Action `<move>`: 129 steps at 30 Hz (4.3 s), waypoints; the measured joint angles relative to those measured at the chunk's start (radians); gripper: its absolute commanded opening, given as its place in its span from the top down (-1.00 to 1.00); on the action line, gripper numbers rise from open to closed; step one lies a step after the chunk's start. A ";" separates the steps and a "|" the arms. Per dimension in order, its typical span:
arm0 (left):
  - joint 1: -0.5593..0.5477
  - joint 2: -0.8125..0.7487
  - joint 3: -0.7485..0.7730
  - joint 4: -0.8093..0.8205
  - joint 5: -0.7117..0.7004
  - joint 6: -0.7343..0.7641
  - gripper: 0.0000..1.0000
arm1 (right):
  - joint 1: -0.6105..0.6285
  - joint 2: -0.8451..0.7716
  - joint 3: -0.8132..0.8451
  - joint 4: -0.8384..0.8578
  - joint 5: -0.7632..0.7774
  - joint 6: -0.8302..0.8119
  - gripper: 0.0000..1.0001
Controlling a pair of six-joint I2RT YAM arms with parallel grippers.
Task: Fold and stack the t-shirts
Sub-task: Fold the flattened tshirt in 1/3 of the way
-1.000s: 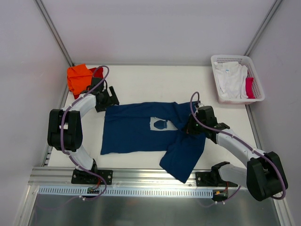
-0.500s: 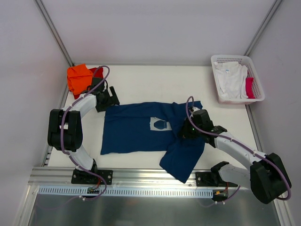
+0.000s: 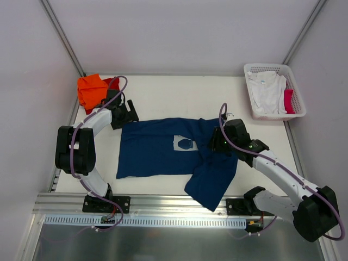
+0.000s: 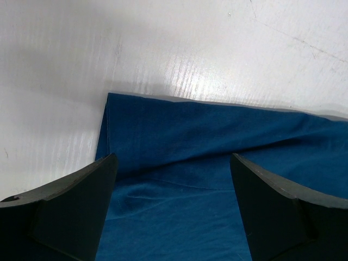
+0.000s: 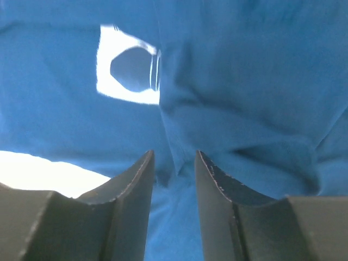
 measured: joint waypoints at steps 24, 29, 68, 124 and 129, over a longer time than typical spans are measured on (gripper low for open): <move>0.000 -0.015 -0.032 0.094 0.026 0.002 -0.72 | -0.122 0.596 0.387 0.080 0.188 -0.214 0.99; 0.000 -0.006 -0.034 0.119 0.049 -0.001 -0.72 | -0.156 0.656 0.443 0.096 0.170 -0.230 0.99; -0.013 0.085 -0.042 0.179 0.098 -0.026 -0.74 | -0.266 0.864 0.561 0.091 0.046 -0.206 0.99; 0.080 0.359 0.341 0.088 0.152 -0.026 -0.75 | -0.360 1.183 1.114 -0.211 0.043 -0.203 0.99; 0.082 0.360 0.342 0.088 0.156 -0.026 -0.74 | -0.356 1.103 1.006 -0.209 0.044 -0.203 0.99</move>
